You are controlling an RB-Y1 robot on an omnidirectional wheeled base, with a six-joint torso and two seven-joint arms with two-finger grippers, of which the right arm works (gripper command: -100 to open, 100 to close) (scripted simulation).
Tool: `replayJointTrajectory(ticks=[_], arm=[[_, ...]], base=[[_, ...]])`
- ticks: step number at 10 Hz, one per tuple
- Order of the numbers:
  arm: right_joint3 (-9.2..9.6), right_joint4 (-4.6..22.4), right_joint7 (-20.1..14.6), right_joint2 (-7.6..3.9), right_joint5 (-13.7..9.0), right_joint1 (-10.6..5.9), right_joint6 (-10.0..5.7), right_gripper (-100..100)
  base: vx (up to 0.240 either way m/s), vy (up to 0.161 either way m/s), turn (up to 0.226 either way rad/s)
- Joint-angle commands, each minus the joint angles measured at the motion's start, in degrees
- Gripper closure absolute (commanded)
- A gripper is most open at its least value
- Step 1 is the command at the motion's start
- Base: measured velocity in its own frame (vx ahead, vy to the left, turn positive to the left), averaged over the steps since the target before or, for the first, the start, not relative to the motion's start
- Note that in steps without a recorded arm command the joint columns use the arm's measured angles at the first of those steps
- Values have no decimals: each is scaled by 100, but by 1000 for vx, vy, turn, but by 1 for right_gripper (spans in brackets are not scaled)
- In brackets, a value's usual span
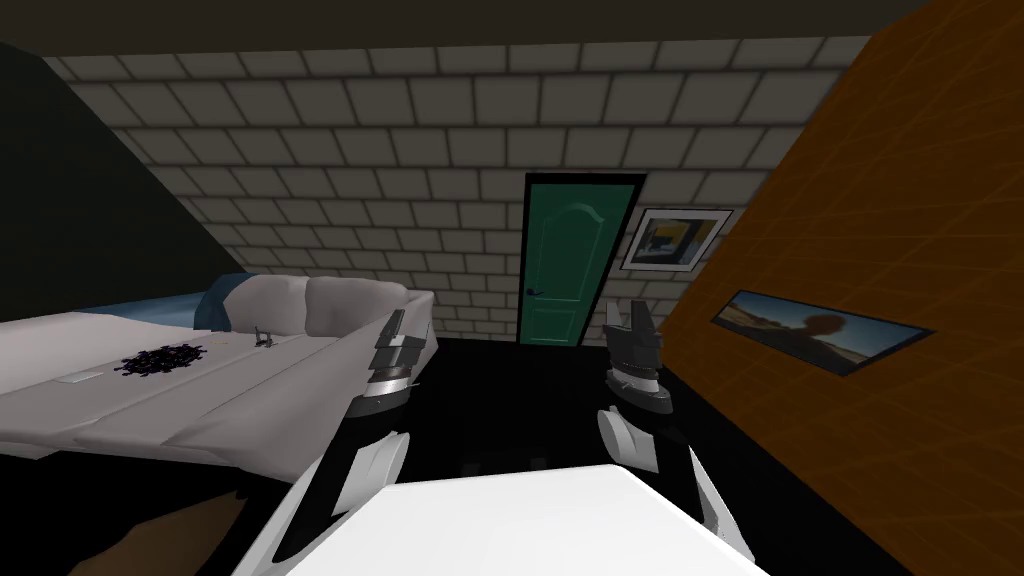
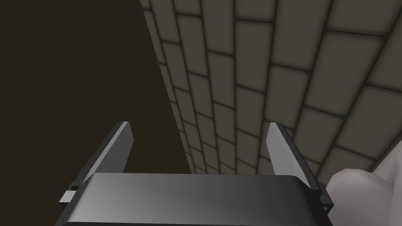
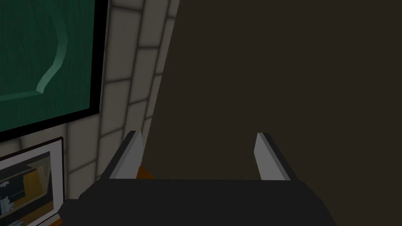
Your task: Pull the door open
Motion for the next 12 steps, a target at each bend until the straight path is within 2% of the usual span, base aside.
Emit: replayJointTrajectory(ticks=[1,6,8,12], arm=[[7,158,-39,-69,-33,-19,-22,-100],[32,726,-179,-294,-153,-88,-102,-100],[48,1083,-266,-428,-229,-131,-152,-100],[66,1485,-365,-576,-314,-180,-208,-100]], base=[[83,-51,41],[172,29,6],[153,33,15],[122,22,10]])
